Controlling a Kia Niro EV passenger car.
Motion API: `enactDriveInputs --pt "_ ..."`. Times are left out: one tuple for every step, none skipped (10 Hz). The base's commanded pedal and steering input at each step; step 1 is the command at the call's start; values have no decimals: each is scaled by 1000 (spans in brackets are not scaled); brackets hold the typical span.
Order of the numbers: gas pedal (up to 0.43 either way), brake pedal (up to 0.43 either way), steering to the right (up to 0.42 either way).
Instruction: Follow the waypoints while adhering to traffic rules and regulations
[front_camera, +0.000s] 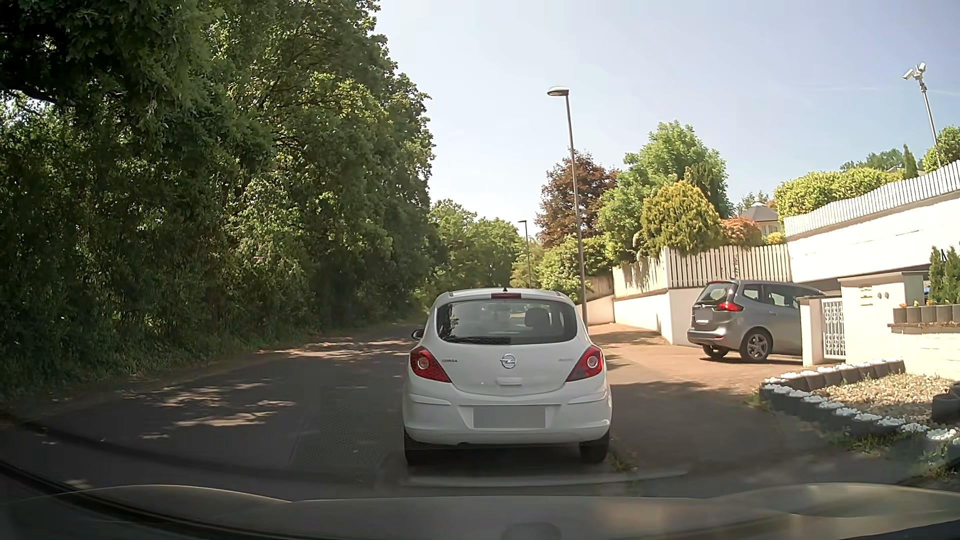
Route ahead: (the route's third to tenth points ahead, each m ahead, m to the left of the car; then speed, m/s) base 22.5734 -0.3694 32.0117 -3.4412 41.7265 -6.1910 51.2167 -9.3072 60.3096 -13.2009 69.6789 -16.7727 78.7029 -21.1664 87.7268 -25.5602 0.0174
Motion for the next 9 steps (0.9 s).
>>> enactDriveInputs --pt "118 0 -969" --pt "130 0 -969" --pt "138 0 -968" --pt "138 0 -968" --pt "150 0 -968" --pt "150 0 -968" --pt "150 0 -968" --pt "150 0 -968" --pt "150 0 -968"
